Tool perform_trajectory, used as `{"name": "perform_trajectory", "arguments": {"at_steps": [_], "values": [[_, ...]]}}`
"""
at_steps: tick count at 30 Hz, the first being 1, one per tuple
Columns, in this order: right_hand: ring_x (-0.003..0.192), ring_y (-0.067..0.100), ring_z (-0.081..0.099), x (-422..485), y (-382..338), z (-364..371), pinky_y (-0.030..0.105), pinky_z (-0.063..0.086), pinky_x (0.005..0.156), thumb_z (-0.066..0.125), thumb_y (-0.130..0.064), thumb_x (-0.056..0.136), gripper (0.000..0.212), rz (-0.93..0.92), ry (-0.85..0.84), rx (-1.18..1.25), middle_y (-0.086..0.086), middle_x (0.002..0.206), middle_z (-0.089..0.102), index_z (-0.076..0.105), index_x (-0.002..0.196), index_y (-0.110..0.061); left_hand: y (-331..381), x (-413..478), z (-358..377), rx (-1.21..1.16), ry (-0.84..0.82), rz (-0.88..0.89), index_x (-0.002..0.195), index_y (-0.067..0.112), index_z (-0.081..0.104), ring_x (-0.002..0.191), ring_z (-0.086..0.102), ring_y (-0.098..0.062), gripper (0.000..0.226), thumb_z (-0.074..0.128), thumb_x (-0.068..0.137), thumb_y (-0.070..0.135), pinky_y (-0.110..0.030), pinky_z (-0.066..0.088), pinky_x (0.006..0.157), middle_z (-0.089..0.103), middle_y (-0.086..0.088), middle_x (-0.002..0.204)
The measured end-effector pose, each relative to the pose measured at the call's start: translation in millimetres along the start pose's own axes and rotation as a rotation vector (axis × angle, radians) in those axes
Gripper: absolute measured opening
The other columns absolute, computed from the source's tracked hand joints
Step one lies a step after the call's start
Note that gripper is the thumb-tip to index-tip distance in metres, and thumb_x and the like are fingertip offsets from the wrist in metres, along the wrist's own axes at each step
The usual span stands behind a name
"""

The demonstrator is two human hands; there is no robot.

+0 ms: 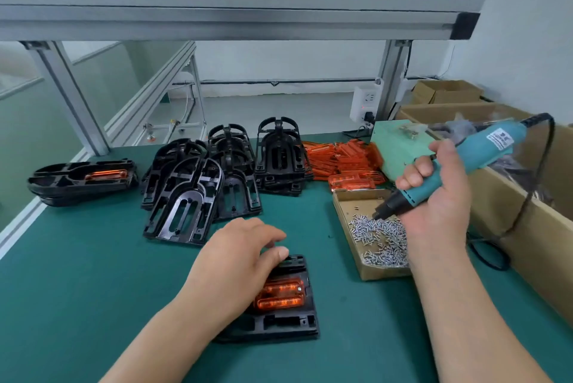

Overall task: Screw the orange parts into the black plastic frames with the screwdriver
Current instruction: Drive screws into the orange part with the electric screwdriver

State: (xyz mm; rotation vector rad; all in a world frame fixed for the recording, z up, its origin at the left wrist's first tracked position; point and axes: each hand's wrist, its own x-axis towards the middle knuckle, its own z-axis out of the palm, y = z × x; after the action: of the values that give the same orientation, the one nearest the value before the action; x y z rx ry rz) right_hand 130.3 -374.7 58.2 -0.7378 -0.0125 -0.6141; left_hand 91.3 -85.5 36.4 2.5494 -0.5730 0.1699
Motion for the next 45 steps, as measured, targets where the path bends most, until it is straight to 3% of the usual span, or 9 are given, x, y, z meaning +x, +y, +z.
{"name": "perform_trajectory", "arguments": {"at_steps": [10,15,19,24,28,31,34,38,45], "values": [[0.057,0.009,0.047,19,-4,-22,0.024,0.043,0.055,0.070,-0.030,0.100,0.015,-0.059,0.123,0.122,-0.005,0.070,0.049,0.061,0.099,-0.018,72,39,18,0.020,-0.105,0.299,0.115,0.032,0.075,0.104,0.052,-0.016,0.021,0.057,0.104,0.034,-0.038,0.046,0.094,0.070,0.011,0.103],[0.055,0.009,0.046,20,-2,-22,0.023,0.043,0.054,0.067,-0.031,0.102,0.015,-0.057,0.122,0.096,-0.005,0.069,0.049,0.061,0.098,-0.018,100,65,39,0.260,-0.164,0.462,0.103,0.031,0.076,0.103,0.048,-0.021,0.020,0.057,0.104,0.036,-0.040,0.046,0.085,0.067,0.008,0.096],[0.055,0.009,0.045,20,-4,-21,0.023,0.042,0.054,0.065,-0.030,0.104,0.014,-0.048,0.135,0.101,-0.006,0.069,0.048,0.059,0.097,-0.019,113,76,47,0.460,-0.229,0.481,0.073,0.025,0.058,0.089,0.051,-0.025,0.024,0.061,0.096,0.028,-0.035,0.027,0.072,0.047,0.005,0.067],[0.057,0.008,0.043,18,-7,-21,0.022,0.040,0.056,0.064,-0.031,0.104,0.017,-0.053,0.163,0.121,-0.006,0.070,0.046,0.058,0.093,-0.020,130,86,49,0.446,-0.292,0.454,0.062,0.020,0.035,0.061,0.038,-0.020,0.043,0.065,0.092,0.015,-0.038,0.033,0.068,0.036,0.004,0.064],[0.058,0.008,0.043,17,-7,-19,0.022,0.039,0.058,0.065,-0.032,0.104,0.018,-0.046,0.184,0.125,-0.006,0.071,0.046,0.059,0.091,-0.020,131,89,52,0.437,-0.287,0.412,0.077,0.021,0.061,0.066,0.047,-0.019,0.018,0.067,0.095,0.019,-0.034,0.042,0.067,0.040,0.006,0.065],[0.058,0.008,0.042,17,-8,-19,0.022,0.039,0.059,0.065,-0.032,0.104,0.019,-0.041,0.182,0.143,-0.007,0.071,0.046,0.059,0.090,-0.021,119,87,55,0.356,-0.252,0.425,0.101,0.024,0.075,0.080,0.051,-0.023,0.010,0.067,0.095,0.026,-0.035,0.048,0.075,0.052,0.005,0.071],[0.059,0.008,0.043,16,-8,-19,0.022,0.039,0.059,0.065,-0.032,0.104,0.018,-0.044,0.180,0.150,-0.006,0.071,0.046,0.059,0.090,-0.021,110,82,60,0.236,-0.251,0.386,0.102,0.028,0.073,0.095,0.059,-0.023,0.010,0.063,0.099,0.030,-0.038,0.042,0.088,0.073,0.003,0.093],[0.058,0.008,0.044,15,-8,-18,0.022,0.039,0.058,0.066,-0.033,0.103,0.017,-0.030,0.170,0.161,-0.007,0.072,0.046,0.059,0.093,-0.021,98,74,55,0.034,-0.213,0.311,0.103,0.029,0.071,0.104,0.053,-0.019,0.014,0.058,0.104,0.024,-0.042,0.037,0.098,0.069,0.009,0.093],[0.058,0.007,0.044,2,1,-2,0.021,0.042,0.057,0.062,-0.032,0.105,0.016,0.015,0.073,0.177,-0.006,0.072,0.047,0.059,0.096,-0.019,45,35,12,-0.337,-0.158,0.052,0.094,0.036,0.065,0.092,0.055,0.003,0.010,0.060,0.101,0.034,-0.024,0.045,0.075,0.065,0.016,0.088]]}}
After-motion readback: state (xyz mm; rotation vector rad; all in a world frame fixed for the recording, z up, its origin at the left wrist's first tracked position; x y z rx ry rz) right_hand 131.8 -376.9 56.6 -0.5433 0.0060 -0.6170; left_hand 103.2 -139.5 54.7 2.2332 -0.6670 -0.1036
